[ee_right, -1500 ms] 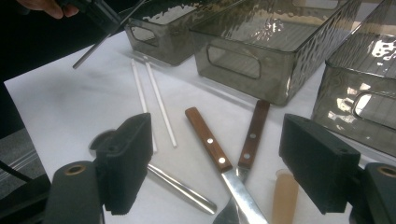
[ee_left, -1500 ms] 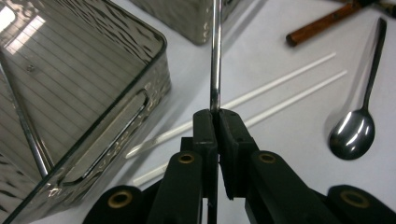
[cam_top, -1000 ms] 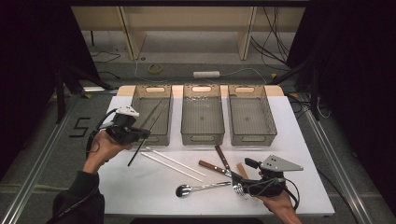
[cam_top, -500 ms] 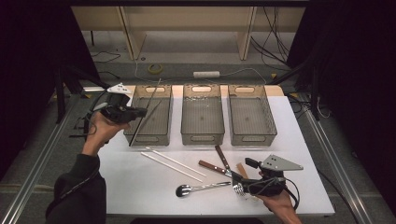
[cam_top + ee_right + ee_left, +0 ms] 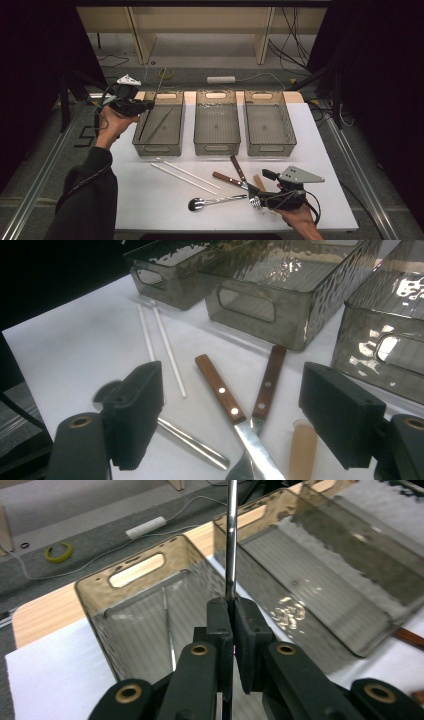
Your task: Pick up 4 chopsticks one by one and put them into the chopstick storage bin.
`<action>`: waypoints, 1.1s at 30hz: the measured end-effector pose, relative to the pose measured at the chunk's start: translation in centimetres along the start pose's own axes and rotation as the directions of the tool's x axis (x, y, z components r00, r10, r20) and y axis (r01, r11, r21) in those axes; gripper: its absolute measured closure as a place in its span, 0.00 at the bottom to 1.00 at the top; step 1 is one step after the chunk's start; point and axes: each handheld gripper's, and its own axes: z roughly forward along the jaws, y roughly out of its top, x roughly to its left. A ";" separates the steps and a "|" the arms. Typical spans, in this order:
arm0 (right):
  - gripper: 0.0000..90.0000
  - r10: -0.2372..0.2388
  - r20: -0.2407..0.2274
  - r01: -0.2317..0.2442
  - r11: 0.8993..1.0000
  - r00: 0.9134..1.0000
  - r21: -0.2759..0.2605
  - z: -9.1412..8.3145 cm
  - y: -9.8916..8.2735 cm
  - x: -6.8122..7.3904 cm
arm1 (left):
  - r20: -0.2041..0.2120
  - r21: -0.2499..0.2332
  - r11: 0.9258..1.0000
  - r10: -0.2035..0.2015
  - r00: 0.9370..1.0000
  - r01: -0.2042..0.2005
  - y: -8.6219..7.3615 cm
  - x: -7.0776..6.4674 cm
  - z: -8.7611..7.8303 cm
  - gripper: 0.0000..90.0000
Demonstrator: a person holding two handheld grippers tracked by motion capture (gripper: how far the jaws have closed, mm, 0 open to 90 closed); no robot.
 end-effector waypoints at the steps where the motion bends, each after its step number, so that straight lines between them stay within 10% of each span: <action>1: 0.30 0.000 0.000 0.000 1.000 1.000 0.000 0.0 0.0 0.0 | -0.002 0.004 1.000 -0.004 1.000 0.004 -0.1 0.1 0.3 0.95; 33: 0.30 -0.001 -0.004 0.001 1.000 1.000 0.005 0.0 0.0 0.1 | -0.072 0.050 0.999 -0.015 0.997 0.018 -4.3 1.2 5.2 0.95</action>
